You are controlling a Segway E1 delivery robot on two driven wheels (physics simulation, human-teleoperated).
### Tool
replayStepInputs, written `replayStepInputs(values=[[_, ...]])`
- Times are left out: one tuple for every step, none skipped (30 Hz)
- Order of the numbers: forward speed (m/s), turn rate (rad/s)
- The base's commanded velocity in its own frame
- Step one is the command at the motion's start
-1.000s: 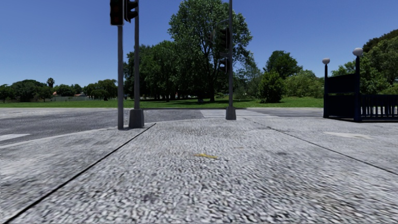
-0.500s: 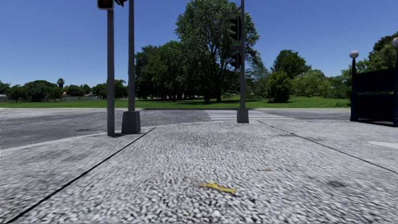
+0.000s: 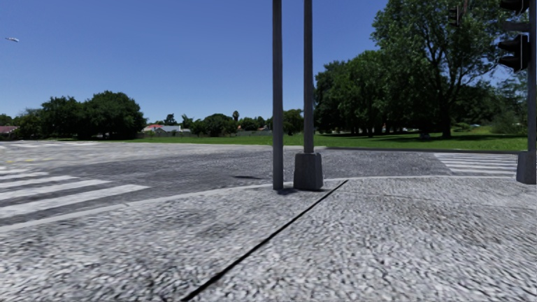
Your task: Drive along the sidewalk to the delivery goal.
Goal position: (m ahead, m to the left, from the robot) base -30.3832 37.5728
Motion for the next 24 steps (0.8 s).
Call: replayStepInputs(values=[[2.00, 1.18], [2.00, 1.18], [2.00, 1.18], [2.00, 1.18], [2.00, 1.18], [2.00, 1.18], [2.00, 1.18], [2.00, 1.18], [2.00, 1.18], [2.00, 1.18], [2.00, 1.18], [2.00, 1.18], [2.00, 1.18], [2.00, 1.18], [2.00, 1.18], [2.00, 1.18], [2.00, 1.18], [2.00, 1.11], [2.00, 0.89], [2.00, 0.76], [2.00, 0.72], [2.00, 0.72], [2.00, 0.71], [2.00, 0.69]])
